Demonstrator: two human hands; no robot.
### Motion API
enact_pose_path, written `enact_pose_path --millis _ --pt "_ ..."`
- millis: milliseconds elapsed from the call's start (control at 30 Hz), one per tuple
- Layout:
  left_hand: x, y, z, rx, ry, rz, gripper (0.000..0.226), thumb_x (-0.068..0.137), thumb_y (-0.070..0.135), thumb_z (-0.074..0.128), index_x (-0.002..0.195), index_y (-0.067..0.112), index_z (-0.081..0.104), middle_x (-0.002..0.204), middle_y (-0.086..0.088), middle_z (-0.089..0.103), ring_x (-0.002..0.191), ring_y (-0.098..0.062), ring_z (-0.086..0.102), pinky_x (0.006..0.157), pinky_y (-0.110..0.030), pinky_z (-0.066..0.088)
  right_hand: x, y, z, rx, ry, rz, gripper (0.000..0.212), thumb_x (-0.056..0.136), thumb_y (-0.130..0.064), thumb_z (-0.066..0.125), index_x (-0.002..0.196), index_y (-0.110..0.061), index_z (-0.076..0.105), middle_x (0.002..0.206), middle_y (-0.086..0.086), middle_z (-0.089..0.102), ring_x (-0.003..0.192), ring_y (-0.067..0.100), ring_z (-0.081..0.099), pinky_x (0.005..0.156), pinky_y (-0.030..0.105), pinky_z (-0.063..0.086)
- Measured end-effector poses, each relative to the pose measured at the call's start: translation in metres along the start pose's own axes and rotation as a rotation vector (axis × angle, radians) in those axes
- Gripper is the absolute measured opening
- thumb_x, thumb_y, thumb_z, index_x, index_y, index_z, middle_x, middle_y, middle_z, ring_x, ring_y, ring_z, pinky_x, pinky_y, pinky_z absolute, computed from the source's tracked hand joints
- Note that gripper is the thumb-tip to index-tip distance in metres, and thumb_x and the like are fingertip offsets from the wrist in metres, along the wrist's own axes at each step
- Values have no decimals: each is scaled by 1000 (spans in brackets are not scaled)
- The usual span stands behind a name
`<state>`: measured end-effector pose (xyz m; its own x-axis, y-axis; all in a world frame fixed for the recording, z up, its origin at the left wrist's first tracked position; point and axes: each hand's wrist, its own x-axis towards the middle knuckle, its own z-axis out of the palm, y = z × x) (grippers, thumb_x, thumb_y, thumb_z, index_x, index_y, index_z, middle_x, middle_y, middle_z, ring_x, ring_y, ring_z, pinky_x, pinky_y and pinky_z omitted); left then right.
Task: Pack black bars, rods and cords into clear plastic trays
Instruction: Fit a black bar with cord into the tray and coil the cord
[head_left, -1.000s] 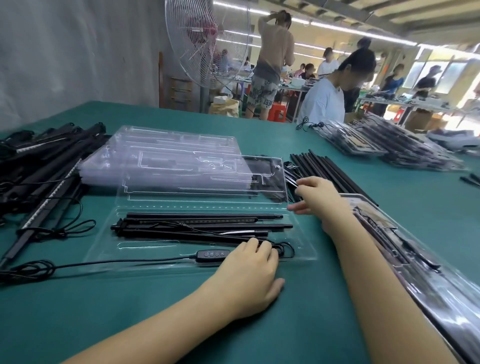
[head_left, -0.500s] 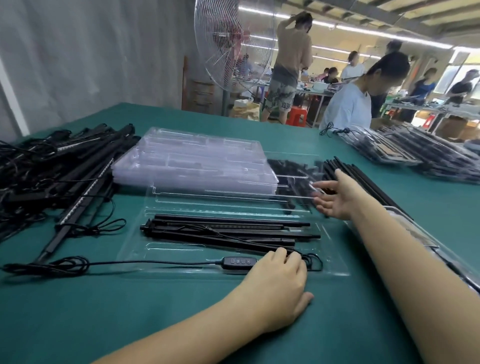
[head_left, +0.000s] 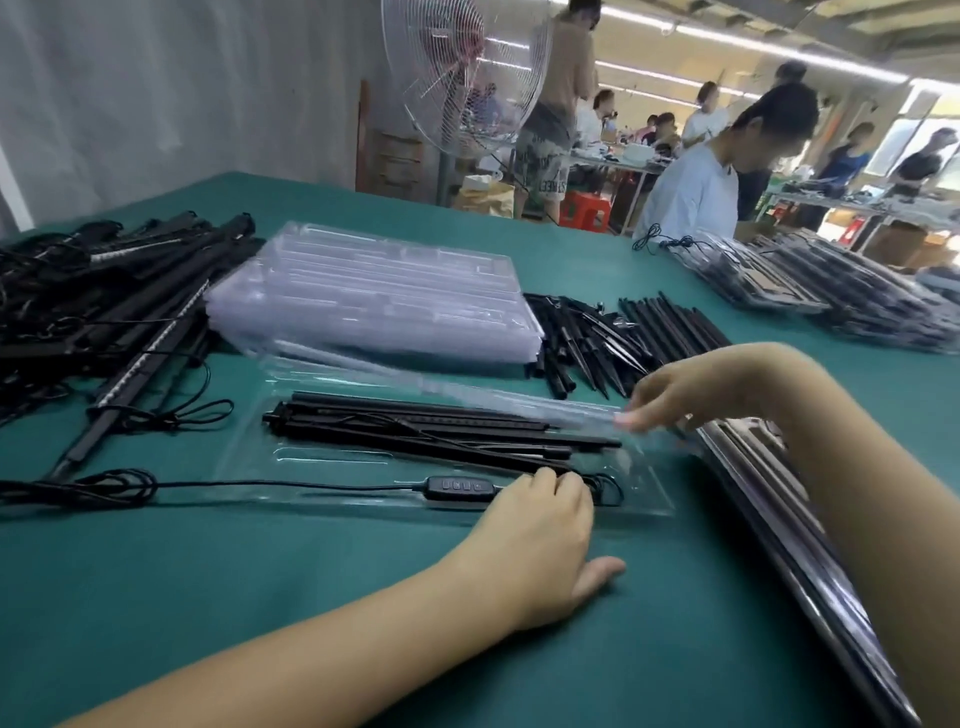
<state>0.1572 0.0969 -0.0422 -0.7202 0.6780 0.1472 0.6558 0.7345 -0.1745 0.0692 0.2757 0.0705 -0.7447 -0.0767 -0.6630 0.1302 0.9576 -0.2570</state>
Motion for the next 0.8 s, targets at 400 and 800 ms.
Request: enact_pose_path --millis 400,800 --pt "-8 2 -40 -191 -118 -89 39 101 33 33 103 4 59 111 -19 58 104 -36 55 80 -39 43 26 -27 44 -410 228 163 50 74 -51 72 96 -8 59 102 4 61 93 23 57 79 29 45" --pt "8 -91 19 -236 -204 -303 55 95 60 12 146 47 -7 157 11 -12 145 -14 -15 113 -52 -11 15 -14 63 -4 419 128 81 73 -41 76 133 -2 39 135 16 42 126 30 43 101 36 41"
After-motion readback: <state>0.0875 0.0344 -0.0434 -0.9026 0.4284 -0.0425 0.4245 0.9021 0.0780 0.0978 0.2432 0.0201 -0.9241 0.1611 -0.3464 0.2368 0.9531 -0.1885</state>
